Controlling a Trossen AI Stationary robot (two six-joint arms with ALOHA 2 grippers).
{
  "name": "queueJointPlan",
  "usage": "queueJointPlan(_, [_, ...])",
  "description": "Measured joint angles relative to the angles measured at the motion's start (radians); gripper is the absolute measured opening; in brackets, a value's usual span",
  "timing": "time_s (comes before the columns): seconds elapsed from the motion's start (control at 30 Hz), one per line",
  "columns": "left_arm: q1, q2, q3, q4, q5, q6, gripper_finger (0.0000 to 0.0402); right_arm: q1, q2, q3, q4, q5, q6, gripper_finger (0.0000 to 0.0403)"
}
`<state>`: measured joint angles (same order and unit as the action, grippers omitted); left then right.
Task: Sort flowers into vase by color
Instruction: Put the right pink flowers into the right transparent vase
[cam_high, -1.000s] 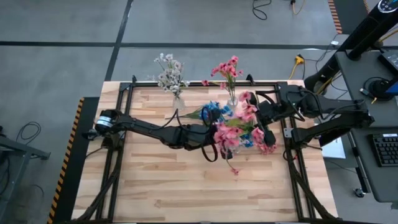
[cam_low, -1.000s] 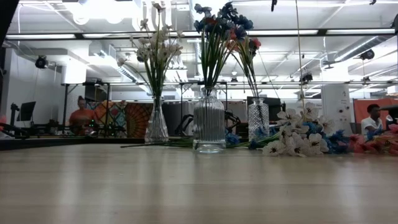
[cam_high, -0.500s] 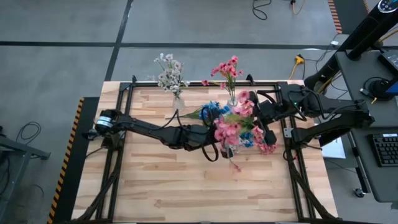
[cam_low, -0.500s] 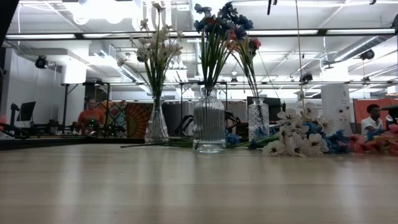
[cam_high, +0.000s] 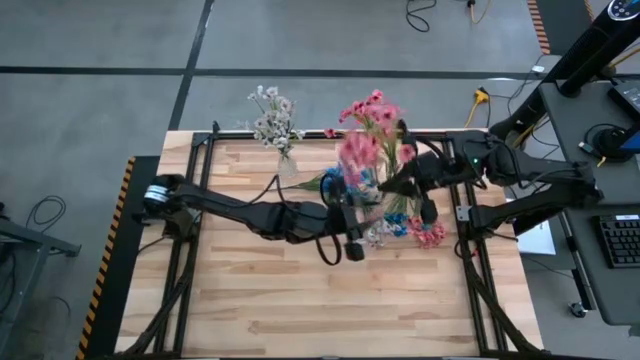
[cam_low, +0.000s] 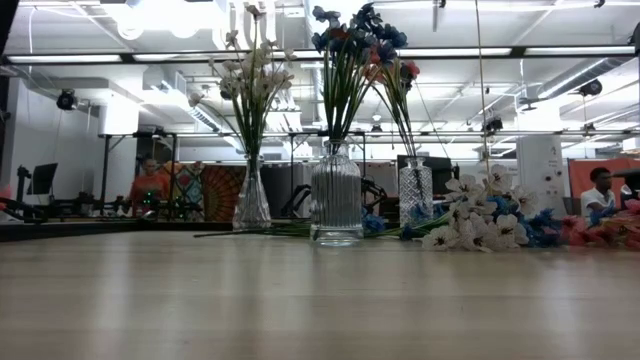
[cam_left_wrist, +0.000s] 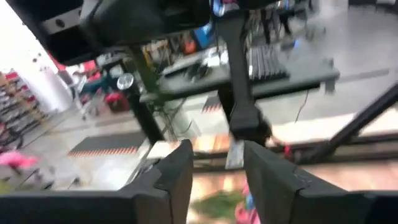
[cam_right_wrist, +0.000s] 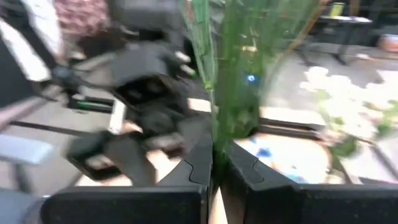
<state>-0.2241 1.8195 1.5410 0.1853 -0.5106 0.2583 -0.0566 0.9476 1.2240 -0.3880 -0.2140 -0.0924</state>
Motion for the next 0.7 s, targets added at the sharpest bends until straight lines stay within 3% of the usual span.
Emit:
queueJointPlan(0.17, [-0.028, -0.097, 0.0, -0.223, -0.103, -0.053, 0.0163, -0.111, -0.027, 0.0, -0.022, 0.005, -0.017, 0.0012])
queueJointPlan(0.33, [-0.082, -0.191, 0.0, -0.354, -0.12, -0.066, 0.0173, -0.24, -0.047, -0.046, -0.01, -0.047, -0.024, 0.0012])
queueJointPlan(0.5, [-0.144, -0.279, -0.012, -0.439, -0.213, -0.062, 0.0174, -0.344, -0.083, -0.183, 0.136, -0.14, -0.001, 0.0012])
queueJointPlan(0.7, [-0.204, -0.355, -0.058, -0.494, -0.301, -0.078, 0.0174, -0.442, -0.162, -0.368, 0.305, -0.134, 0.025, 0.0012])
